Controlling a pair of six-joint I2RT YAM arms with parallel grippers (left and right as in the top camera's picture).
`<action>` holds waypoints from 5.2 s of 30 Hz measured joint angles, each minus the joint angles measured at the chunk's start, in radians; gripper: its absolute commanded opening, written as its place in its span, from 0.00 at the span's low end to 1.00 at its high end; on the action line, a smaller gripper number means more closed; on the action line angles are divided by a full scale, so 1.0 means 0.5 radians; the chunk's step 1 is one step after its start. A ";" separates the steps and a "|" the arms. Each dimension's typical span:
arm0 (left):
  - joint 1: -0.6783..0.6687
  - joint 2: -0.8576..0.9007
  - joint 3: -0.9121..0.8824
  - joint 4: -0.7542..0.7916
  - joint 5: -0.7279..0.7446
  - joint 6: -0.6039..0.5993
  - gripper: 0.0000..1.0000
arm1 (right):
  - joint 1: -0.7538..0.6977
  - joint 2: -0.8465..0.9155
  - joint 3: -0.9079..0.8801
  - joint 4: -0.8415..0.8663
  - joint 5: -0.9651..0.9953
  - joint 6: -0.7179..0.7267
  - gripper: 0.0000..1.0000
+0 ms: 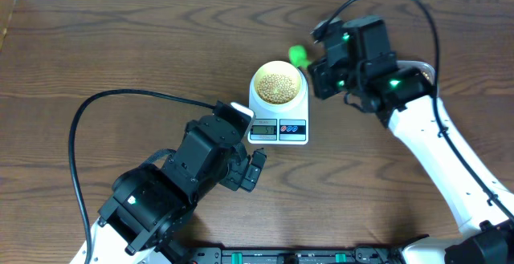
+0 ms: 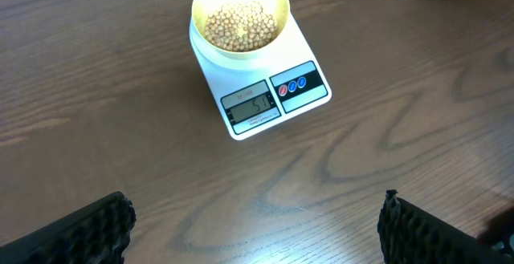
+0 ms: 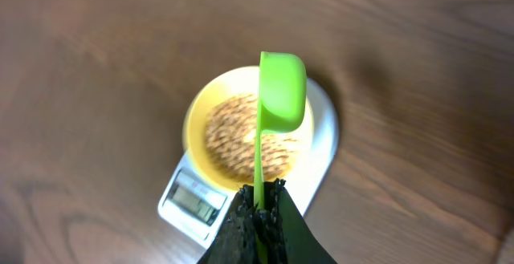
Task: Scoop item into bowl and weigh 50g on scale
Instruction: 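Lift the scoop with the right gripper and move it over the yellow bowl, then tip the scoop with the right gripper to add soybeans into the bowl, then carry the scoop with the right gripper back to the soybean tub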
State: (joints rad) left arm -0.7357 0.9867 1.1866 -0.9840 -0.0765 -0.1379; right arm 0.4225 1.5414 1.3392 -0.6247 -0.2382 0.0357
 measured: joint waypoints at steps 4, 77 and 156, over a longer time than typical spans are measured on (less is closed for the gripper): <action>0.000 -0.001 0.000 0.000 0.000 0.000 0.99 | 0.092 0.002 0.000 -0.123 -0.003 -0.157 0.01; 0.000 -0.001 0.000 0.000 0.000 0.000 0.99 | 0.244 0.472 0.000 0.080 0.228 -0.135 0.01; 0.000 -0.001 0.000 0.000 0.000 0.000 0.99 | -1.108 -0.153 0.000 0.206 -1.039 1.032 0.01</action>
State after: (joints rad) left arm -0.7357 0.9863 1.1866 -0.9840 -0.0765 -0.1379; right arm -0.1314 1.4651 1.3392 -0.5217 -0.7578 0.5514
